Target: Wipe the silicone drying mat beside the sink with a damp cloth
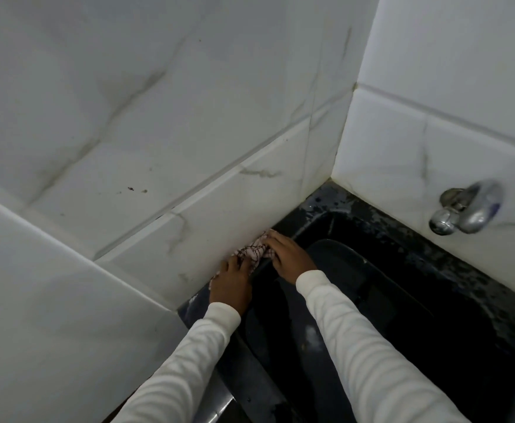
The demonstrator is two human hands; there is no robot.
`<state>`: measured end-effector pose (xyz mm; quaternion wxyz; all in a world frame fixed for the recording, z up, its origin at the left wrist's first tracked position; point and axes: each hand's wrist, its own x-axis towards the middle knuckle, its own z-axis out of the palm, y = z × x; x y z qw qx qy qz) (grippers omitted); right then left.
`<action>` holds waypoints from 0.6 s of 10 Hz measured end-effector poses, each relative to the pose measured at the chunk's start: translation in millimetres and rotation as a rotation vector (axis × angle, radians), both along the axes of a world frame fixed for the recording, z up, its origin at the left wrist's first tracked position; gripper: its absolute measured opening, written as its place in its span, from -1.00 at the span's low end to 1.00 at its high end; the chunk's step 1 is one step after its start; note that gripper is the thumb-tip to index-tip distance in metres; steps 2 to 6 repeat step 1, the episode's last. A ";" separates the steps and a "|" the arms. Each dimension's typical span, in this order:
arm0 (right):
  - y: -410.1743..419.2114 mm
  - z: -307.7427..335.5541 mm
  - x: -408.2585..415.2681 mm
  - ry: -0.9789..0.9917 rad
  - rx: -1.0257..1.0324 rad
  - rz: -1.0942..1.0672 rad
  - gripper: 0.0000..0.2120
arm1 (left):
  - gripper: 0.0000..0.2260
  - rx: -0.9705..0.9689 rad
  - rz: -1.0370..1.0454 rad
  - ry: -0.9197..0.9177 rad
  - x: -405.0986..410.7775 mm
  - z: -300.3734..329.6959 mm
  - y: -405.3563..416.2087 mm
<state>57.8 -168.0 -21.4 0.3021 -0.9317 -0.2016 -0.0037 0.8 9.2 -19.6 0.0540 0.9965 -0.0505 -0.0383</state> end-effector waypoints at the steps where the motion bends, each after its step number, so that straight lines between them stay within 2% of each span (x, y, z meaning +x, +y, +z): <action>1: -27.7 11.5 -31.1 -0.014 -0.002 -0.110 -0.54 | -0.45 0.030 -0.010 -0.068 -10.1 11.9 -16.8; 6: -27.7 11.5 -31.1 -0.014 -0.002 -0.110 -0.54 | -0.45 0.030 -0.010 -0.068 -10.1 11.9 -16.8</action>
